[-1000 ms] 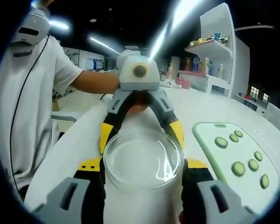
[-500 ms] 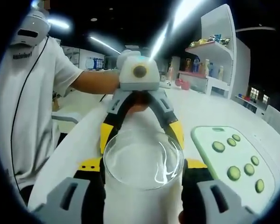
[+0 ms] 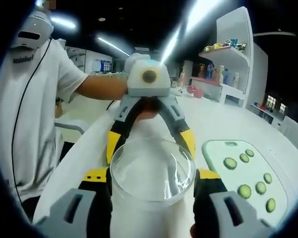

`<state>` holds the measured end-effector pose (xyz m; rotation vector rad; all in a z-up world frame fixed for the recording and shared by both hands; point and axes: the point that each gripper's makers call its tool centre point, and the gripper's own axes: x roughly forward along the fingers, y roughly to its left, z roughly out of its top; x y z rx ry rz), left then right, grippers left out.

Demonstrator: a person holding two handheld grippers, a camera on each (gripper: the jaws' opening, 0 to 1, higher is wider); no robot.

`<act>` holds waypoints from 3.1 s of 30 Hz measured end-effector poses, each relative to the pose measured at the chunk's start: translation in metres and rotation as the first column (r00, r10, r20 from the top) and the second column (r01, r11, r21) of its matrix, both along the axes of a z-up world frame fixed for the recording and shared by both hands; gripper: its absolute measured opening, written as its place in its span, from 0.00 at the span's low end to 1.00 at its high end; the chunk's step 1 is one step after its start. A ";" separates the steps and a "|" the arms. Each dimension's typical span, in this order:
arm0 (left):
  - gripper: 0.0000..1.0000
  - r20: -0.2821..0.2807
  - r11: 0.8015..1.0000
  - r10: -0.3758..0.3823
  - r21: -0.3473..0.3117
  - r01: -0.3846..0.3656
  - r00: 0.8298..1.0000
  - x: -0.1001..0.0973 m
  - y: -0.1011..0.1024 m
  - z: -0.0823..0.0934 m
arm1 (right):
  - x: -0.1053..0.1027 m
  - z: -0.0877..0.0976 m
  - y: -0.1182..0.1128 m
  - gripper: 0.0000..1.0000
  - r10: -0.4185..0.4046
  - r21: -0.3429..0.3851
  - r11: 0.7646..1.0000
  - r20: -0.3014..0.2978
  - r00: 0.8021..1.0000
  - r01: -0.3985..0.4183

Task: Open the petri dish lid, add cucumber slices into the petri dish, and close the lid

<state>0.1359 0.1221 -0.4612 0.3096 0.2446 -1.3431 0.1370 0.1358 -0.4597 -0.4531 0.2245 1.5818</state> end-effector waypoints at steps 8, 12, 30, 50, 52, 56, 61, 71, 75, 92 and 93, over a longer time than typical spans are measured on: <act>0.69 0.015 1.000 0.012 0.009 -0.012 1.000 0.000 0.008 0.010 | 0.001 0.008 0.009 0.65 0.011 0.000 1.000 0.014 1.000 -0.011; 0.69 0.014 1.000 0.025 0.016 -0.025 1.000 0.000 0.015 0.010 | 0.000 0.008 0.016 0.65 0.023 0.002 1.000 0.014 1.000 -0.023; 0.69 0.009 0.995 0.095 0.023 -0.095 0.995 -0.003 0.052 0.011 | 0.001 0.007 0.052 0.65 0.093 -0.013 0.996 0.009 0.996 -0.093; 0.69 0.008 0.983 0.179 0.029 -0.180 0.984 -0.009 0.092 0.008 | -0.009 0.003 0.092 0.65 0.175 -0.012 0.984 0.006 0.985 -0.175; 0.69 0.007 0.982 0.188 0.028 -0.188 0.982 -0.010 0.095 0.006 | -0.010 0.001 0.095 0.65 0.183 -0.015 0.983 0.004 0.983 -0.183; 0.69 0.002 0.979 0.202 0.032 -0.202 0.979 -0.011 0.099 0.000 | -0.011 -0.005 0.099 0.65 0.196 -0.028 0.980 0.003 0.981 -0.195; 0.69 -0.007 0.977 0.210 0.038 -0.210 0.978 -0.009 0.101 -0.007 | -0.010 -0.012 0.101 0.65 0.201 -0.046 0.979 -0.003 0.980 -0.201; 0.69 -0.024 0.976 0.216 0.036 -0.215 0.976 -0.008 0.104 -0.015 | -0.008 -0.020 0.103 0.65 0.206 -0.075 0.976 -0.017 0.978 -0.207; 0.69 -0.034 0.976 0.217 0.042 -0.216 0.976 -0.009 0.105 -0.019 | -0.009 -0.024 0.105 0.65 0.207 -0.083 0.975 -0.022 0.978 -0.208; 0.69 -0.052 0.976 0.213 0.047 -0.211 0.976 -0.010 0.105 -0.026 | -0.009 -0.032 0.104 0.65 0.204 -0.109 0.972 -0.042 0.978 -0.207; 0.69 -0.057 0.976 0.213 0.047 -0.211 0.975 -0.010 0.105 -0.026 | -0.010 -0.032 0.104 0.65 0.202 -0.112 0.972 -0.047 0.978 -0.206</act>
